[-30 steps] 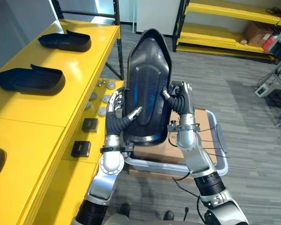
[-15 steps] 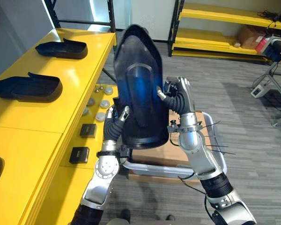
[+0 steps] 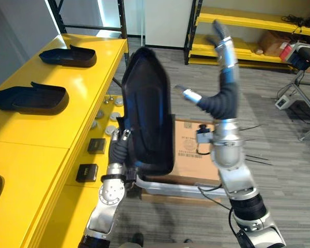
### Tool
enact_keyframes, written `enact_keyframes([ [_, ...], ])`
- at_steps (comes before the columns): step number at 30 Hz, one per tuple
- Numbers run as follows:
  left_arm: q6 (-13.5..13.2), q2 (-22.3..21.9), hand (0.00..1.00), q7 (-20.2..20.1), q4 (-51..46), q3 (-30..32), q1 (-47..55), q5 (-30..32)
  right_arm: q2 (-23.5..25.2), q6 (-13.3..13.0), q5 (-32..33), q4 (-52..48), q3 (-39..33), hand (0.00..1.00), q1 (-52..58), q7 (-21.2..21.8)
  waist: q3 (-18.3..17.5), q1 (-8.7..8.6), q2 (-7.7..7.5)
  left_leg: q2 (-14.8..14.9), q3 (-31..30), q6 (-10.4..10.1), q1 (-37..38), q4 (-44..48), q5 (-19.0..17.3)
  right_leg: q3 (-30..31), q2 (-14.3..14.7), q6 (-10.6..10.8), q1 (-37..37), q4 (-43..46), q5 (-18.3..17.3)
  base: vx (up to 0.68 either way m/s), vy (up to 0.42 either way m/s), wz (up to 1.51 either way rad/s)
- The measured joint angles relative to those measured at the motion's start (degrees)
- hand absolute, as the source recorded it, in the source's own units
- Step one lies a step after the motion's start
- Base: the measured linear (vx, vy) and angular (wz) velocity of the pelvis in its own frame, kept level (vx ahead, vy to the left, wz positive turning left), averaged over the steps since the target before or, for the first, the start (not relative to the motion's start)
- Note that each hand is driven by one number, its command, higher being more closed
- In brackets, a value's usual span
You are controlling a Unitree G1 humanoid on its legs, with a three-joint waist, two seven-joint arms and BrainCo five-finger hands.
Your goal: Walk over and take plastic housings, then place them on the shelf
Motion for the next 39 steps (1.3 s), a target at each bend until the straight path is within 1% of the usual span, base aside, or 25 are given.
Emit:
enact_keyframes([
  [1,0.0,-0.5,1.0,0.2,0.0,0.5,0.0,0.0,0.1,-0.9,3.7,-0.7,-2.4,0.0,0.2,0.1,0.0,-0.06,0.0,0.0,0.0,0.0,0.1,0.0,0.0,0.0,0.0,0.0,0.1,0.0,0.0,0.0,0.0,0.0],
  [2,0.0,-0.8,1.0,0.4,0.0,0.7,0.1,0.1,0.2,-1.3,5.2,-0.9,-3.8,0.0,0.2,0.1,0.0,-0.06,0.0,0.0,0.0,0.0,0.1,0.0,0.0,0.0,0.0,0.0,0.1,0.0,0.0,0.0,0.0,0.0],
  [4,0.0,-2.1,1.0,0.6,-0.5,2.2,1.3,0.6,1.2,-3.0,8.1,-1.0,-10.4,0.0,1.2,0.1,0.0,-0.3,-0.01,0.0,0.0,0.0,0.6,-0.2,0.0,0.0,0.0,0.0,0.5,0.0,-0.1,-0.02,0.004,0.0],
  [5,0.0,-3.1,1.0,0.9,-1.3,3.4,2.7,1.0,2.0,-3.7,9.8,-1.0,-15.8,0.0,3.8,-0.2,-0.2,-0.54,-0.02,0.0,0.0,0.0,0.9,-0.5,0.0,0.0,0.0,0.0,0.6,0.0,-0.3,0.0,0.0,0.0],
  [6,0.0,-3.4,1.0,0.9,-1.9,4.0,3.4,1.0,2.3,-3.8,10.2,-0.9,-18.0,0.0,5.2,-0.3,-0.4,-0.74,0.0,0.0,0.0,0.0,1.0,-0.8,0.0,0.0,0.0,0.0,0.5,0.0,-0.4,0.0,0.0,0.0],
  [8,0.0,-4.2,1.0,1.3,-4.0,6.1,5.4,1.0,3.0,-3.9,11.7,0.1,-25.3,0.0,11.0,-1.4,-0.6,-1.18,0.34,0.0,0.0,0.0,1.0,-1.1,0.0,0.1,0.0,0.2,0.3,0.0,-0.5,0.01,0.001,-0.02],
  [9,0.0,-4.3,1.0,1.7,-4.6,6.9,5.9,1.1,3.3,-3.9,12.0,1.1,-27.1,0.0,12.6,-1.7,-0.7,-1.23,0.48,0.0,0.1,0.0,0.9,-1.1,0.0,0.1,0.0,0.2,0.2,0.0,-0.5,0.01,0.0,-0.05],
  [11,0.0,-5.3,1.0,2.1,-7.0,9.2,6.7,1.1,3.9,-2.9,12.5,7.7,-32.6,0.0,18.8,-2.8,-1.0,-1.51,0.96,0.1,0.1,0.0,0.9,-1.2,0.0,0.0,0.0,0.4,0.2,0.0,-0.7,0.02,-0.003,0.0],
  [12,-0.1,-5.5,1.0,2.2,-7.6,9.6,6.7,1.1,4.1,-2.3,12.5,9.9,-33.5,0.0,20.2,-2.9,-1.0,-1.61,1.08,0.1,0.0,0.0,0.9,-1.2,0.0,0.0,0.0,0.4,0.2,0.0,-0.7,0.04,-0.008,0.0],
  [14,-0.6,-6.0,1.0,2.2,-10.8,11.6,8.3,1.1,5.2,1.0,12.9,19.8,-36.0,0.0,24.0,-2.6,-1.3,-2.75,1.59,0.3,0.0,0.0,0.4,-1.2,0.0,0.0,0.1,0.4,-0.2,-0.2,-0.7,0.0,0.0,0.0],
  [15,-0.8,-6.2,1.0,2.1,-11.5,11.9,8.7,1.1,5.7,1.9,13.7,22.1,-36.7,0.0,24.9,-2.3,-1.3,-2.86,1.71,0.4,0.0,0.0,0.2,-1.2,0.0,0.0,0.2,0.4,-0.3,-0.2,-0.7,0.02,-0.012,0.04],
  [16,-0.8,-6.4,1.0,2.0,-12.1,11.9,8.8,1.1,6.4,3.0,14.9,26.7,-37.4,0.0,26.6,-2.1,-1.3,-2.89,1.93,0.5,-0.1,0.0,-0.1,-1.2,-0.1,0.0,0.2,0.4,-0.4,-0.3,-0.7,0.01,-0.01,0.04],
  [17,-0.9,-6.7,1.0,1.9,-12.5,12.0,8.9,1.1,6.8,4.0,15.5,32.1,-37.8,0.0,28.0,-1.1,-1.2,-2.88,2.03,0.5,-0.1,0.0,-0.1,-1.2,-0.1,0.0,0.2,0.4,-0.3,-0.4,-0.7,0.01,-0.007,0.05],
  [18,-0.9,-6.9,1.0,1.8,-12.8,12.0,8.9,1.1,7.0,4.3,16.0,35.0,-37.8,0.0,28.5,-0.5,-1.2,-2.89,2.06,0.5,-0.2,0.0,-0.1,-1.2,-0.1,0.0,0.2,0.4,-0.3,-0.5,-0.7,0.0,0.0,0.0],
  [20,-1.1,-7.2,1.0,1.3,-13.6,12.2,9.5,1.1,8.1,5.8,17.2,44.9,-37.7,0.0,29.6,2.6,-1.1,-3.03,2.22,0.5,-0.3,0.0,-0.2,-1.2,-0.1,-0.1,0.1,0.4,-0.3,-0.5,-0.7,0.0,0.0,0.0],
  [22,-1.7,-7.2,1.0,0.2,-14.0,12.1,10.6,1.0,9.1,6.8,17.4,50.2,-36.8,0.0,30.7,5.0,-0.9,-3.16,2.4,0.5,-0.7,0.0,-0.3,-1.2,-0.1,-0.4,0.1,0.4,-0.1,-0.4,-0.7,0.0,0.001,0.08],
  [25,-1.9,-7.2,1.0,-0.7,-14.2,11.6,11.8,1.0,10.6,7.3,17.5,57.6,-33.9,0.0,31.8,8.4,-0.1,-3.16,2.45,0.4,-1.9,0.0,-0.2,-0.9,-0.1,-1.5,0.0,0.5,0.5,-0.1,-1.1,-0.02,0.0,0.19],
  [27,-2.0,-7.4,1.0,-0.9,-14.4,10.9,12.9,0.9,11.2,8.0,17.5,61.8,-31.1,0.0,31.6,10.5,0.5,-2.69,2.37,0.3,-2.7,0.0,-0.2,-0.6,-0.1,-2.3,-0.1,0.5,0.9,0.6,-1.6,-0.03,-0.009,0.26],
  [30,-2.0,-7.9,1.0,-0.9,-14.5,10.2,13.0,0.8,11.5,8.6,17.1,64.7,-27.1,0.0,31.2,12.2,2.1,-2.5,2.17,0.3,-4.8,-0.1,-0.5,0.5,-0.1,-4.7,-0.3,0.5,1.5,2.7,-3.1,-0.03,-0.017,0.41],
  [32,-2.0,-8.6,1.0,-0.9,-15.9,9.6,14.7,0.8,11.7,8.9,15.6,65.1,-23.9,0.0,31.1,12.6,2.9,-1.01,1.92,0.1,-6.7,-0.5,-1.5,1.8,-0.4,-6.8,-0.5,0.4,1.9,4.6,-4.6,-0.05,-0.032,0.59],
  [35,-2.1,-9.6,1.0,-0.9,-18.3,8.3,16.4,0.7,11.4,8.8,13.3,65.0,-20.8,0.0,30.2,12.4,4.5,-0.45,1.77,-1.2,-12.1,-1.0,-3.6,5.0,-0.6,-13.0,-1.7,0.6,2.5,8.4,-7.5,0.0,-0.031,1.05],
  [36,-2.2,-9.9,1.0,-0.8,-18.7,7.6,16.6,0.7,11.1,8.6,12.9,65.0,-20.2,0.0,29.8,12.3,5.1,0.28,1.85,-1.6,-13.8,-1.2,-4.5,6.2,-0.8,-14.9,-2.2,0.7,2.6,10.0,-8.5,0.01,-0.029,1.05],
  [37,-2.3,-10.1,1.0,-0.8,-18.8,6.9,16.6,0.7,11.0,8.4,12.3,64.9,-19.0,0.0,29.3,12.3,5.5,1.43,1.88,-2.5,-16.1,-1.4,-5.7,7.4,-0.7,-17.6,-3.0,0.8,2.7,11.8,-9.8,-0.01,-0.021,1.28],
  [38,-2.3,-10.7,1.0,-0.8,-18.8,6.3,16.6,0.7,11.0,8.4,12.3,64.8,-18.3,0.0,29.1,12.2,5.7,2.09,1.85,-3.0,-16.8,-1.7,-7.1,7.7,-0.7,-20.5,-3.9,0.9,2.9,13.4,-10.9,-0.04,-0.016,1.19],
  [39,-2.3,-10.7,1.0,-0.8,-18.8,6.1,16.6,0.7,11.2,8.3,12.2,64.7,-17.9,0.0,28.7,12.2,5.9,2.12,2.0,-3.0,-14.9,-1.2,-8.3,7.8,-1.3,-22.3,-4.3,1.0,3.3,14.1,-11.4,-0.07,-0.001,1.53],
])
